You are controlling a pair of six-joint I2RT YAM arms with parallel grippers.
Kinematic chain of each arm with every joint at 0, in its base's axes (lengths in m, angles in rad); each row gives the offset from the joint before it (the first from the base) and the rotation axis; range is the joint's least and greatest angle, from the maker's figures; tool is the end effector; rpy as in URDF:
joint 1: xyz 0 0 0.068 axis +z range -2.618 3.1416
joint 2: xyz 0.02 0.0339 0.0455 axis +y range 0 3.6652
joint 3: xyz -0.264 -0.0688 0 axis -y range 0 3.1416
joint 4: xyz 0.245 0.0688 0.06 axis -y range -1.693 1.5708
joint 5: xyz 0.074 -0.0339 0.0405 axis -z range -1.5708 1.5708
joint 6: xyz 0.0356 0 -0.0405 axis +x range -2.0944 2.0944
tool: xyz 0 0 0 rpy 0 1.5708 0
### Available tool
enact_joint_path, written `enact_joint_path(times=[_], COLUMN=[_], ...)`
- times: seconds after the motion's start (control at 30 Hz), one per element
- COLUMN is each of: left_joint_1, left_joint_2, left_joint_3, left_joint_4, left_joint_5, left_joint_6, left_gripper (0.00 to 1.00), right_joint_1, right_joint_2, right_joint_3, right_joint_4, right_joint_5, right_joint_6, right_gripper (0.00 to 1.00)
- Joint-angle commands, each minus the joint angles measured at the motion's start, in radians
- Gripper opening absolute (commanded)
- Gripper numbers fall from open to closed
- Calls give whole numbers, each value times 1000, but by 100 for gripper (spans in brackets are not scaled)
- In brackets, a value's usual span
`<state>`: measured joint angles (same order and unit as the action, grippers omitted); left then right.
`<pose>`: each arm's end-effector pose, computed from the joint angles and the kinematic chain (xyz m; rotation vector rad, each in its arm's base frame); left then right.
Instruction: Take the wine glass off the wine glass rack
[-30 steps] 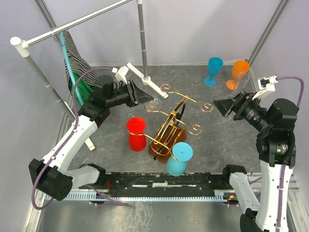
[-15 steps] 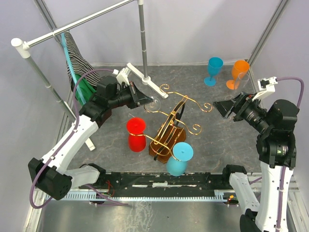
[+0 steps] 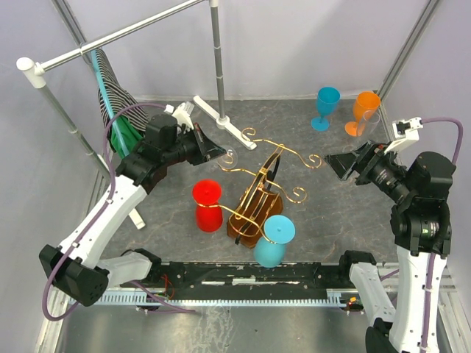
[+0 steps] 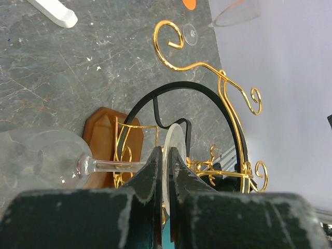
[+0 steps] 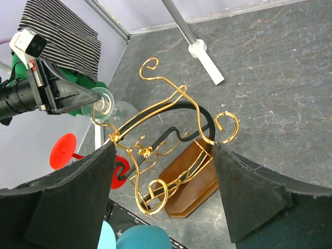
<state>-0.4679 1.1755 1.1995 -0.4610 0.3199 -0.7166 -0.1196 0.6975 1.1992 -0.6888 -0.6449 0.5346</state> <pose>0.2266 -0.1270 0.3774 -0.0474 2.1527 -1.0479 0.1061 0.0088 0.4344 0.1027 1.7971 0.8633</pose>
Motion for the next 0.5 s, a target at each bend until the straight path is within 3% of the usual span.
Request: enact_joint_path(times=[0.0,0.47], left_joint_1=[10,9], left_joint_2=[-62,-145], left_joint_3=[43,-33], left_joint_4=[7,30], left_joint_5=[-94,-4], left_joint_6=[41,-42], left_gripper=[3,3], right_joint_1=[2,3], right_joint_2=[-9,-6], right_joint_3=[-3,-9], right_joint_4=[41,54], right_joint_5=[11,13], right_joint_6=[1,11], right_gripper=[83,83])
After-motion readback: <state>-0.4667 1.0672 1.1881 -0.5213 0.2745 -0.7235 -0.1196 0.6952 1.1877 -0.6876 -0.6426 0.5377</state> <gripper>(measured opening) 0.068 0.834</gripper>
